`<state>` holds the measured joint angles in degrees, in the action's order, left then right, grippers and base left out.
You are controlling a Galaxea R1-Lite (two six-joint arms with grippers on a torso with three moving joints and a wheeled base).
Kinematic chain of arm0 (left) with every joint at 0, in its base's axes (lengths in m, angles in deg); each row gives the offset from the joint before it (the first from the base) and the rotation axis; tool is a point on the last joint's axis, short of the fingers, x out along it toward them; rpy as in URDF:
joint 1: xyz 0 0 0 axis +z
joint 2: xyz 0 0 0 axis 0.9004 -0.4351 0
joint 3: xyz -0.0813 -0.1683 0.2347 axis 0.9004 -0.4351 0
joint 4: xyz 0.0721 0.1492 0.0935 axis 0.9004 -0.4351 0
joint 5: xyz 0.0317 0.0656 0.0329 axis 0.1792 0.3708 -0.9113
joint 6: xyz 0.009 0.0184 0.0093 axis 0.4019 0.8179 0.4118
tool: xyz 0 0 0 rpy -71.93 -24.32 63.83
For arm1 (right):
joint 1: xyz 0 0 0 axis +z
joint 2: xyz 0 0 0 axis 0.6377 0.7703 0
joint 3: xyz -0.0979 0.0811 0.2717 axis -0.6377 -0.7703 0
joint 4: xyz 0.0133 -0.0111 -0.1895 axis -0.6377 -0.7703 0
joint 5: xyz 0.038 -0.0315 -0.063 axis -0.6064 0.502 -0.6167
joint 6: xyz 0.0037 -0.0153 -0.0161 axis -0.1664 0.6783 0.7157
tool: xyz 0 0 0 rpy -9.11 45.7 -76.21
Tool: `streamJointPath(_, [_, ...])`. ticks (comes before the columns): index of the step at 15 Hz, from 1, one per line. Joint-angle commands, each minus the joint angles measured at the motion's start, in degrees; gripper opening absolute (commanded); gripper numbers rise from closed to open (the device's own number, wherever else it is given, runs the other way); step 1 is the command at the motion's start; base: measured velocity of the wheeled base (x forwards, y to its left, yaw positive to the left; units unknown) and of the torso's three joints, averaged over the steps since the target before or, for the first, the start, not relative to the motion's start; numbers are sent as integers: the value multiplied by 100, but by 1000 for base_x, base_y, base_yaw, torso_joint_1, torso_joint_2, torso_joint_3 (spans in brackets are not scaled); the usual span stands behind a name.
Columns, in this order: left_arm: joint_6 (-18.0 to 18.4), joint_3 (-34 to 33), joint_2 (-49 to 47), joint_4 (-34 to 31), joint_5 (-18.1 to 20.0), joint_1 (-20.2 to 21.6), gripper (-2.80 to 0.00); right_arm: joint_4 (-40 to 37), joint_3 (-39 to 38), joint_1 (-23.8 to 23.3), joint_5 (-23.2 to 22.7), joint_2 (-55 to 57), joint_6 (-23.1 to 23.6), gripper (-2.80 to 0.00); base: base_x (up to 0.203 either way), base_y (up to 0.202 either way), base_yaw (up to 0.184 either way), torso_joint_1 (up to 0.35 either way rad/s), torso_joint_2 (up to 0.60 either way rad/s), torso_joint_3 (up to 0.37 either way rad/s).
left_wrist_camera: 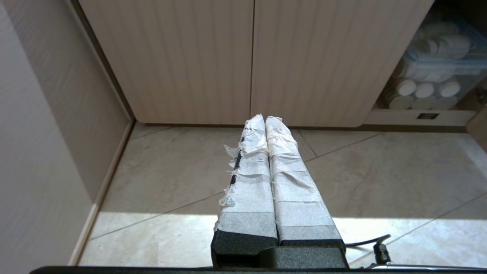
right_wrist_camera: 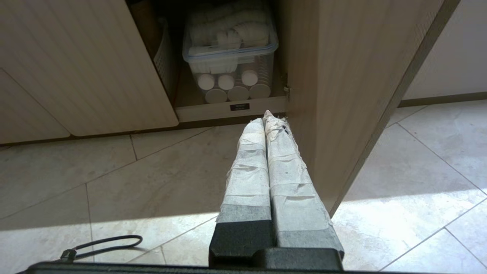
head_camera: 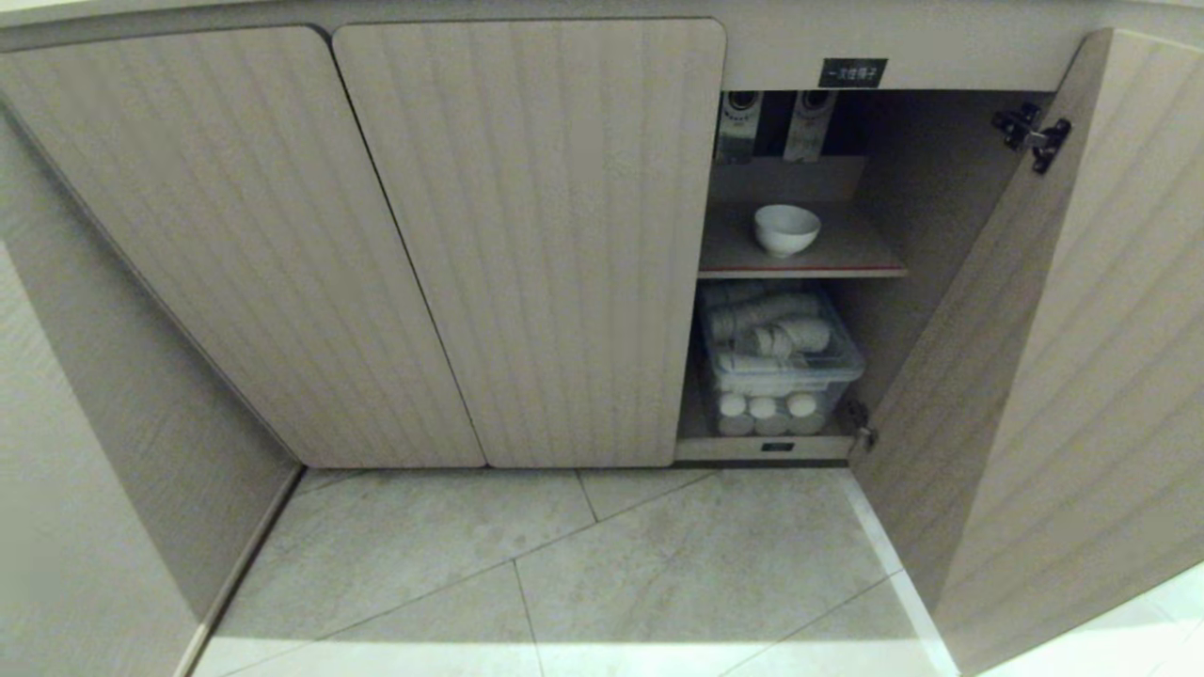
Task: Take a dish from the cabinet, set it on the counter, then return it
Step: Take the bowl from the cabinet
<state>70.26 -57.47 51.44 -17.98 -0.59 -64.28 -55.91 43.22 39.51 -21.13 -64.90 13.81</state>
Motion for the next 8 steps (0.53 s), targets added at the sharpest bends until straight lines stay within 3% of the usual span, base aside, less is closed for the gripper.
streamJointPath(1, [-5,-7,2,6,-2,1,-280,4,0,2,4,-2,-4,-280,0,0,0,0,0,0])
streamJointPath(8, [-3,1,2,7,-2,0,-280,4,0,2,4,-2,-4,-280,0,0,0,0,0,0])
